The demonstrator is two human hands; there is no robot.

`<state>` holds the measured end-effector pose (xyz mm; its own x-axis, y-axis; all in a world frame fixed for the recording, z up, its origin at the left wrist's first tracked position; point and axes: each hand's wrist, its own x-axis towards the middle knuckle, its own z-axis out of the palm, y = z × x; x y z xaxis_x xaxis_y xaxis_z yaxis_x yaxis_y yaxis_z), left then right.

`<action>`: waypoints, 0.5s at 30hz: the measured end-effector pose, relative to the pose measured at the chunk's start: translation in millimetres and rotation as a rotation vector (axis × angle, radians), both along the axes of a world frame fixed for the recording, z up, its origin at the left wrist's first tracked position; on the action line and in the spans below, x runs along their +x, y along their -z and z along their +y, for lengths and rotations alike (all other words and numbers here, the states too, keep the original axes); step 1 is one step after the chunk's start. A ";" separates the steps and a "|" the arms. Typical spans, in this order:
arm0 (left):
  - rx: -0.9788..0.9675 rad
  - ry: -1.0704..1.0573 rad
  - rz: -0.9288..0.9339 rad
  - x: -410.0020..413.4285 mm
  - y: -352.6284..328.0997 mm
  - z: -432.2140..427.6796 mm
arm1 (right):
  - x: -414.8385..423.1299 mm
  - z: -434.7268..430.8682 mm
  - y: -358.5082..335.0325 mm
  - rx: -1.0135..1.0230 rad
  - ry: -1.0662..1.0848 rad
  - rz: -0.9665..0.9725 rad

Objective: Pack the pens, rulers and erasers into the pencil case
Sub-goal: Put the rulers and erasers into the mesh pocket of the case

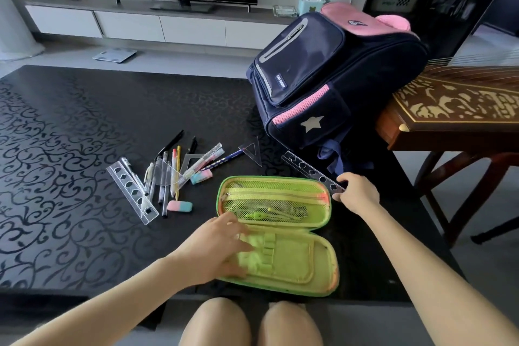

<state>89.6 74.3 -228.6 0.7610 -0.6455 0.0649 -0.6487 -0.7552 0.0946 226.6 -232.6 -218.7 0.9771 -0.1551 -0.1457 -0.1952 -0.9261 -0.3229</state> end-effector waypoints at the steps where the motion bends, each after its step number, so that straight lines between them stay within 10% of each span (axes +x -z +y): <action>1: 0.039 0.021 -0.014 0.6 -1.0 -0.8 | -6.1 -0.6 -0.6 0.008 -0.014 -0.027; 7: 0.504 0.094 -0.015 -2.9 -20.2 -23.6 | -52.4 -2.2 -37.2 0.214 -0.011 -0.223; 15: -0.442 -0.530 0.279 17.4 -37.3 -7.8 | -130.3 -9.5 -80.6 0.371 -0.601 -0.369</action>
